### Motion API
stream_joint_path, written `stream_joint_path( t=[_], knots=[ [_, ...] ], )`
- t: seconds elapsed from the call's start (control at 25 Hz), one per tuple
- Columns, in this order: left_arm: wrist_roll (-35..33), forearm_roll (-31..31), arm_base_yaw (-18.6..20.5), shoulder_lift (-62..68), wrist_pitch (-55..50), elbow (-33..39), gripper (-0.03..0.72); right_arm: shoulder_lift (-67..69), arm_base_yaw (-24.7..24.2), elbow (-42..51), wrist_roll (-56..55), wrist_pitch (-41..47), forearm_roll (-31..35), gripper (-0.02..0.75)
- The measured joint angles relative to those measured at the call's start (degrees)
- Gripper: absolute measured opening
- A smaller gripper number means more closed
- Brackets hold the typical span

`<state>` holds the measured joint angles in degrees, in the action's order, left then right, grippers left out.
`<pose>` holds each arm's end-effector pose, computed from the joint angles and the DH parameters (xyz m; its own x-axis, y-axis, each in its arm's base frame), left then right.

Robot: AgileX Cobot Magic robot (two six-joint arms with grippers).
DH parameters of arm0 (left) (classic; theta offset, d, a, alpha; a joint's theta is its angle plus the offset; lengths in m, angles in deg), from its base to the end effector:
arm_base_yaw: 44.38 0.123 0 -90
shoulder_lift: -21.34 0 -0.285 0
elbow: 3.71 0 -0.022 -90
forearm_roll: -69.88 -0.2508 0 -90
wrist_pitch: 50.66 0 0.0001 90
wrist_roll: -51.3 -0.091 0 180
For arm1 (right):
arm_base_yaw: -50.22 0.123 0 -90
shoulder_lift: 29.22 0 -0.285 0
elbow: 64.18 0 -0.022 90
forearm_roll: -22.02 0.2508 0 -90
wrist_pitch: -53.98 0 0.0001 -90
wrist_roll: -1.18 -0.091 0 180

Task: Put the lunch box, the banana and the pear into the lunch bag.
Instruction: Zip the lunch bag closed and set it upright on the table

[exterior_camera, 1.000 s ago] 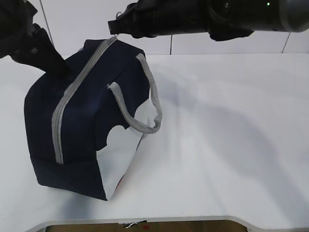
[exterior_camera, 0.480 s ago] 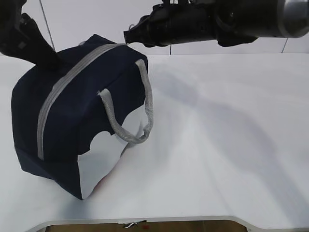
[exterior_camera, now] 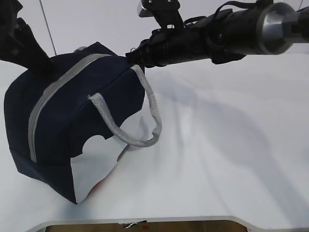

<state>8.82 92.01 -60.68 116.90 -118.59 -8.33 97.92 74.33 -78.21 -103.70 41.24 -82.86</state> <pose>0.2901 -0.1179 0.3458 -0.5177 0.6944 -0.4998 0.8185 0.5720 -0.0530 0.4403 0.2182 0.2324 -0.4027 -0.1869 -0.8960 -0.5758 0.8127 0.0893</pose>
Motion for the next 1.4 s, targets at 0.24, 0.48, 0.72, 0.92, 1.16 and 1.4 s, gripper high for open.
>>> stream_joint_path(
  t=[0.24, 0.48, 0.72, 0.92, 1.16, 1.4],
  knots=[
    [0.0, 0.26, 0.0, 0.0, -1.1, 0.0, 0.023, 0.7, -0.33, 0.0, -0.14, -2.99, 0.0, 0.017],
    [0.0, 0.73, 0.0, 0.0, -1.39, 0.0, 0.023, 0.7, -0.6, 0.0, -0.48, -4.48, -0.1, 0.017],
    [4.43, 0.95, 0.0, 0.0, -0.51, -0.48, 0.087, 0.7, -0.64, -0.14, -0.7, -4.65, -0.21, 0.017],
    [6.34, 1.32, 0.0, 0.0, 2.15, -2.99, 0.319, 0.7, -0.64, -0.42, -0.7, -4.65, -0.32, 0.017],
    [6.92, 2.18, 0.0, 1.34, 8.01, -5.45, 0.363, 0.7, -0.64, -0.42, -0.79, -4.65, -0.32, 0.017],
    [7.05, 3.34, 0.0, 8.37, 11.13, -8.37, 0.364, 0.7, -0.64, -0.47, -0.79, -4.65, -0.32, 0.017]
  ],
)
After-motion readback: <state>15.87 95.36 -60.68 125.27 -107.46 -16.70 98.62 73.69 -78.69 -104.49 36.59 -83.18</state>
